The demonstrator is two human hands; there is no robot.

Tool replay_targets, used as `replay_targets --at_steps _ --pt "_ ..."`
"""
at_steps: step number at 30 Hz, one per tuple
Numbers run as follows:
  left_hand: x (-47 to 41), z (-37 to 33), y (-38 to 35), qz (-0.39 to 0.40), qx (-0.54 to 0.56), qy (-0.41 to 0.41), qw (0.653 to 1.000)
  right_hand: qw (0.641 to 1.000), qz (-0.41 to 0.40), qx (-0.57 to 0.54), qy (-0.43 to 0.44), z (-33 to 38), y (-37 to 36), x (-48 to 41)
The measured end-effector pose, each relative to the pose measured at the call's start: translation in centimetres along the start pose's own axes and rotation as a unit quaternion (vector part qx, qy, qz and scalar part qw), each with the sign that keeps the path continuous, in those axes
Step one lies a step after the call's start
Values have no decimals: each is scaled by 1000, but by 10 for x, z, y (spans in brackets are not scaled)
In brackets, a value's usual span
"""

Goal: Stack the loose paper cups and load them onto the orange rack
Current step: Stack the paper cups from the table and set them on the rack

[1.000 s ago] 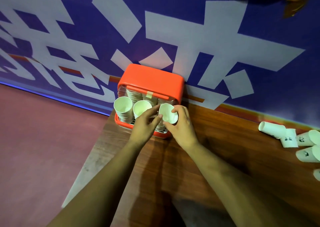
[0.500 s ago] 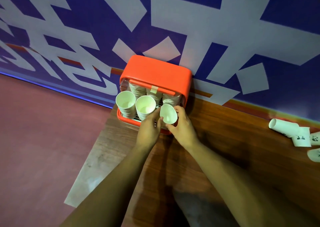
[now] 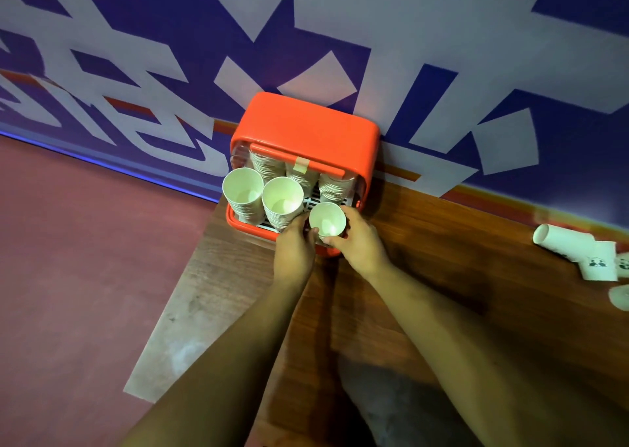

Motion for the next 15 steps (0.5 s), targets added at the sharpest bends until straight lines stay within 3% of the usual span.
replay_targets --at_steps 5,9,15 --pt "8 8 2 3 -4 0 1000 1000 19 13 -6 -2 11 10" --pt "29 23 13 -5 -9 4 1000 999 -12 47 -19 -32 41 38" --pt "50 -4 -23 95 -93 -8 991 983 -18 136 -120 -134 110 86"
Point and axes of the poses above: each hand's wrist, its own x-axis away from the middle knuckle, its own y-axis out of the back of the hand, z = x × y, the point moved 1 cm from there along -x, towards the middle knuckle, and after that the axes turned 7 degrees about x, right-handed, at the moved point
